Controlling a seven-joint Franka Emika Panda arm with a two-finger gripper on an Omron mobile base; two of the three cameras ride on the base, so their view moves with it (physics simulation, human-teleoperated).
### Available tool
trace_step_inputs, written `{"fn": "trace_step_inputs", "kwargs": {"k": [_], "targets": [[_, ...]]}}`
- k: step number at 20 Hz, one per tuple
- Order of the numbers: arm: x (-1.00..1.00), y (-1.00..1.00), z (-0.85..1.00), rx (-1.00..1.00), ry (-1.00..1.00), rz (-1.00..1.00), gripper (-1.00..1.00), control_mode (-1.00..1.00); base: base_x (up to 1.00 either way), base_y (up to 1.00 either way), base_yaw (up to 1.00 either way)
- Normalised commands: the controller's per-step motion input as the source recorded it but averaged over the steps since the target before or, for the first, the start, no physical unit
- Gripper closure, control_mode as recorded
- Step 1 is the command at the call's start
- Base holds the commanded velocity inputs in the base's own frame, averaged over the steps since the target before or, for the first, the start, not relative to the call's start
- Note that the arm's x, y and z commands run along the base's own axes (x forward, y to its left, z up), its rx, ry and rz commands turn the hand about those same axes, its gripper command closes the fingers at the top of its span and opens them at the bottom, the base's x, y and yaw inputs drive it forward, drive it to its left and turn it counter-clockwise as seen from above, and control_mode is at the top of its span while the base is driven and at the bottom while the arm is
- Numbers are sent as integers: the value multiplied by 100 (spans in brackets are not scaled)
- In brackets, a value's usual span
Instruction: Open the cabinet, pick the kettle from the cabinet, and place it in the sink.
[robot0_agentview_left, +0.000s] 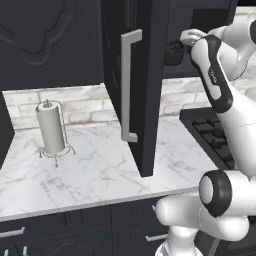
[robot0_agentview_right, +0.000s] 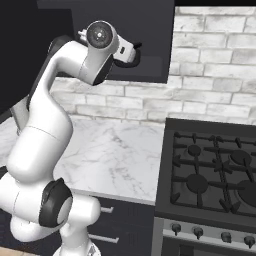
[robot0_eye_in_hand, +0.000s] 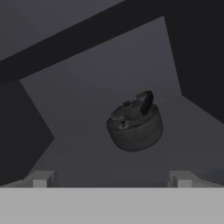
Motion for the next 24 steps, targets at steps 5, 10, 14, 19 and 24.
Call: {"fn": "trace_step_inputs", "kwargs": {"k": [5, 10, 14, 19, 24], "targets": [[28, -13, 1, 0, 7, 0, -100, -100, 0, 0, 0], [27, -14, 2, 0, 5, 0, -100, -100, 0, 0, 0], [22, -11, -1, 0, 0, 0, -100, -100, 0, 0, 0], [17, -8, -5, 0, 0, 0, -100, -100, 0, 0, 0], [19, -5, -6, 0, 0, 0, -100, -100, 0, 0, 0]]}}
